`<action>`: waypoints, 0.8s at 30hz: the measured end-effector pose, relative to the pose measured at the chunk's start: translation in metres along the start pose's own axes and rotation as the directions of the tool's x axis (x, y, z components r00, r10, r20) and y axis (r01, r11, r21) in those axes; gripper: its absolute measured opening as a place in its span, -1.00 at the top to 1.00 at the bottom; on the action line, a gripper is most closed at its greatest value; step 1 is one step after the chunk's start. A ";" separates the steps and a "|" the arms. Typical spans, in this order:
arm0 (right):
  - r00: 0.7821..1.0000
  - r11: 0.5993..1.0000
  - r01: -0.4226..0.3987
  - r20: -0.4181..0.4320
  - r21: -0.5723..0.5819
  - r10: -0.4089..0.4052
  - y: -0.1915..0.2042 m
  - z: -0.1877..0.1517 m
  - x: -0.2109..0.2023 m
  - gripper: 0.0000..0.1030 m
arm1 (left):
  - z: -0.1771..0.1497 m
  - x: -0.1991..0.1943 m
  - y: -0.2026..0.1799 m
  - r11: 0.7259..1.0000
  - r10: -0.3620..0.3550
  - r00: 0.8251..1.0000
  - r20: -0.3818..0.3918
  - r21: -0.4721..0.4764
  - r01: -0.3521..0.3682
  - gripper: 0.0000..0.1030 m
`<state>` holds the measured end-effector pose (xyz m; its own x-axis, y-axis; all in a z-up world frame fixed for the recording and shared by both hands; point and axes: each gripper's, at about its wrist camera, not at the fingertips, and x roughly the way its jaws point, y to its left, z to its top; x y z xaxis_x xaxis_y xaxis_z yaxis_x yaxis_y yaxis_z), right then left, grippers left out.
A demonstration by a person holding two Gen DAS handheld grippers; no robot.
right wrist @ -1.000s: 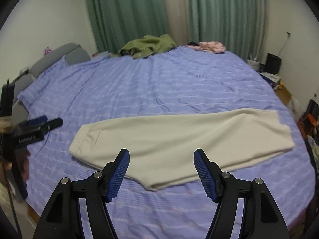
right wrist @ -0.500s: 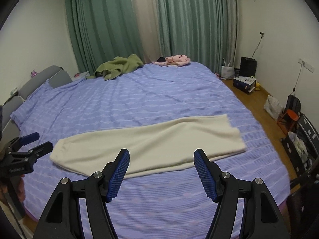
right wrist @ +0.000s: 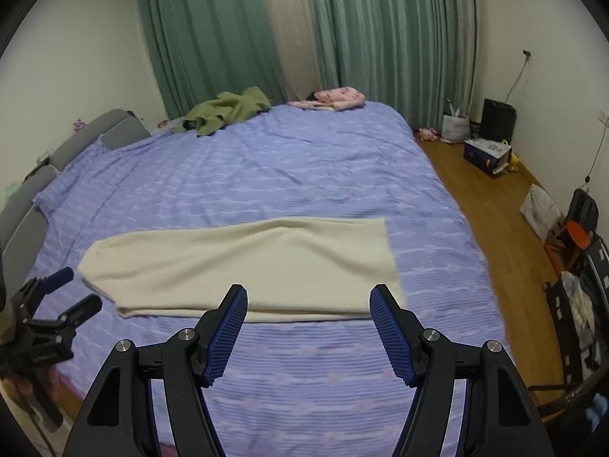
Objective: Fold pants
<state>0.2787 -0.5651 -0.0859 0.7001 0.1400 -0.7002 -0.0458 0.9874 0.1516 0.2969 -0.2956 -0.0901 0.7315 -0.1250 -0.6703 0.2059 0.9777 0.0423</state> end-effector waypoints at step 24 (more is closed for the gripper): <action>0.988 0.902 0.003 -0.138 0.431 0.062 -0.141 -0.086 0.214 -0.06 | -0.056 0.245 -0.073 0.979 -0.004 0.979 -0.203 0.201 0.045 -0.45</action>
<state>0.3738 -0.6679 -0.3175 0.5908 0.2100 -0.7790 0.2685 0.8593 0.4354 0.4244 -0.3884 -0.2990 0.5834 -0.0916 -0.8070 0.3654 0.9170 0.1601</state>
